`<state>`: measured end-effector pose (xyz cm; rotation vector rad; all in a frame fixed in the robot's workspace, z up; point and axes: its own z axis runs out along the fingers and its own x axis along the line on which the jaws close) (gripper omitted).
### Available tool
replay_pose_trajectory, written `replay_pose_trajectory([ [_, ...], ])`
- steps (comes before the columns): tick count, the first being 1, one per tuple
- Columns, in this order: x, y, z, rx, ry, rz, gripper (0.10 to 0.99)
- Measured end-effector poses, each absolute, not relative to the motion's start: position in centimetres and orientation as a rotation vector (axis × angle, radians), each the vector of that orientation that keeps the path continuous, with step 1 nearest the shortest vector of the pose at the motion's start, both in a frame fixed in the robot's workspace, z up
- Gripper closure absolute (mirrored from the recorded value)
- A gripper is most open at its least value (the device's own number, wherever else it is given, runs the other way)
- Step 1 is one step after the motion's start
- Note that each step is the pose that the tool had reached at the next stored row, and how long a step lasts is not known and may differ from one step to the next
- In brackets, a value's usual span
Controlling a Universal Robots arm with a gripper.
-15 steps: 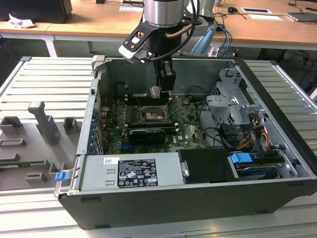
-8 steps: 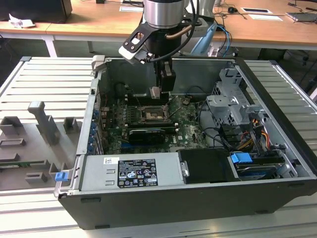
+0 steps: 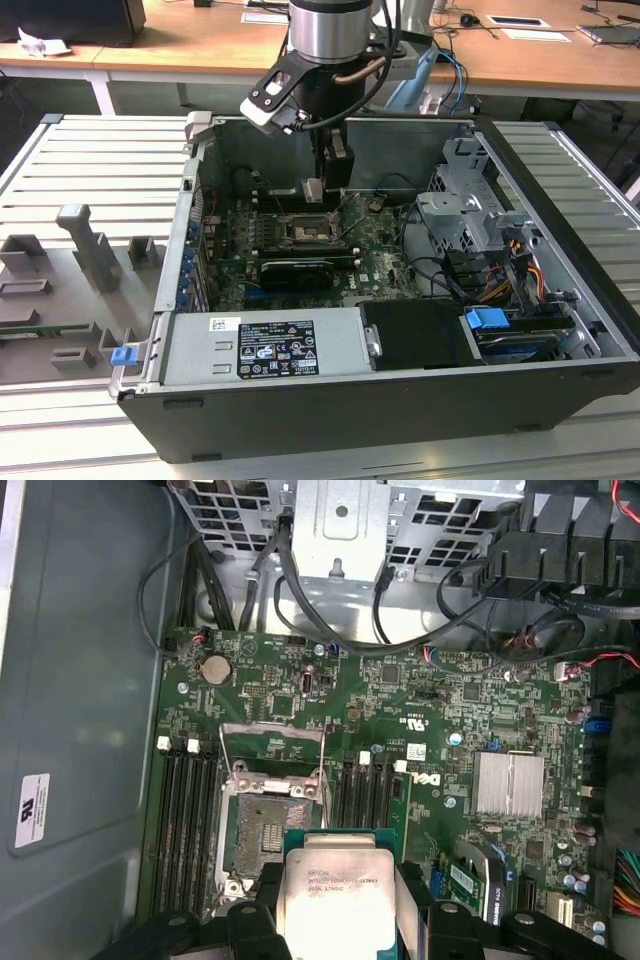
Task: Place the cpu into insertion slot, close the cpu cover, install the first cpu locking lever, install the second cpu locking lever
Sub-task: 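Place the cpu into insertion slot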
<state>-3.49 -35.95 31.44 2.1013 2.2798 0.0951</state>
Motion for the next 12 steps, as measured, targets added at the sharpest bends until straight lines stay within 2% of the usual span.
replay_pose_trajectory([
  [12, -3.5, -35.9, 29.8, 2.101, 2.279, 0.094, 0.561],
])
